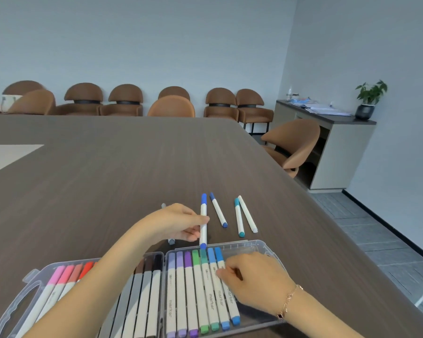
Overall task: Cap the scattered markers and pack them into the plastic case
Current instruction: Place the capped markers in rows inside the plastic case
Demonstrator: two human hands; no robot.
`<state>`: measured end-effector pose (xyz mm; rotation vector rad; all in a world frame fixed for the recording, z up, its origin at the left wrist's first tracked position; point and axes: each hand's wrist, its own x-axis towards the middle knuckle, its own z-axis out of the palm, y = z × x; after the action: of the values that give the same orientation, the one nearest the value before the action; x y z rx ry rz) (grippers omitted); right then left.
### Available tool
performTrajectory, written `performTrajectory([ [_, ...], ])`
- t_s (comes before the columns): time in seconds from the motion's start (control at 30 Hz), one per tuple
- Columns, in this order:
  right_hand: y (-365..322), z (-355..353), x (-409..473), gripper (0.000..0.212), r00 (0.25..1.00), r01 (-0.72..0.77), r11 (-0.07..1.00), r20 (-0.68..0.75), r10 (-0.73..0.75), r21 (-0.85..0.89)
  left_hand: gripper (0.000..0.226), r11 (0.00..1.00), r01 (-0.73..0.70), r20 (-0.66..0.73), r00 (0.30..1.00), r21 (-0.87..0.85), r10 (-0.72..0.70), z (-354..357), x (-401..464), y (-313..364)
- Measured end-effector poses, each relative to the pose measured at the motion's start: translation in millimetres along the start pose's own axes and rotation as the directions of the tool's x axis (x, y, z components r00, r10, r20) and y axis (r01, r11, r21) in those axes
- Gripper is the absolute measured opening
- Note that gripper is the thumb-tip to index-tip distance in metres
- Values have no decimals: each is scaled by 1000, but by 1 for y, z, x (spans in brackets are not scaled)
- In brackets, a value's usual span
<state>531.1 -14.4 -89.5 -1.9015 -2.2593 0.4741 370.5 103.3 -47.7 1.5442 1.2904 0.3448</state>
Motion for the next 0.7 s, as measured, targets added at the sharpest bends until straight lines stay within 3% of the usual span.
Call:
performTrajectory([
  [0.17, 8, 13, -3, 36, 989, 122, 990, -70, -127, -68, 27, 998, 38, 129, 991, -41, -32, -5, -27, -9],
  [0.27, 16, 9, 3, 36, 991, 42, 973, -136, -11, 228, 31, 1000, 7, 195, 981, 19, -11, 3, -37, -12],
  [0.33, 21, -3, 11, 39, 967, 6, 869, -225, 121, 495, 29, 997, -33, 237, 971, 65, 16, 14, -42, -11],
  [0.4, 21, -13, 18, 46, 961, -18, 765, -201, 192, 643, 26, 995, -64, 270, 962, 81, 40, 28, -45, -6],
  [0.6, 31, -11, 26, 34, 969, -69, 757, -138, 207, 649, 32, 982, -128, 282, 956, 139, 85, 44, -45, 1],
  [0.7, 30, -14, 22, 38, 959, -88, 796, -165, 231, 599, 30, 973, -161, 79, 986, 166, 149, 21, -40, -1],
])
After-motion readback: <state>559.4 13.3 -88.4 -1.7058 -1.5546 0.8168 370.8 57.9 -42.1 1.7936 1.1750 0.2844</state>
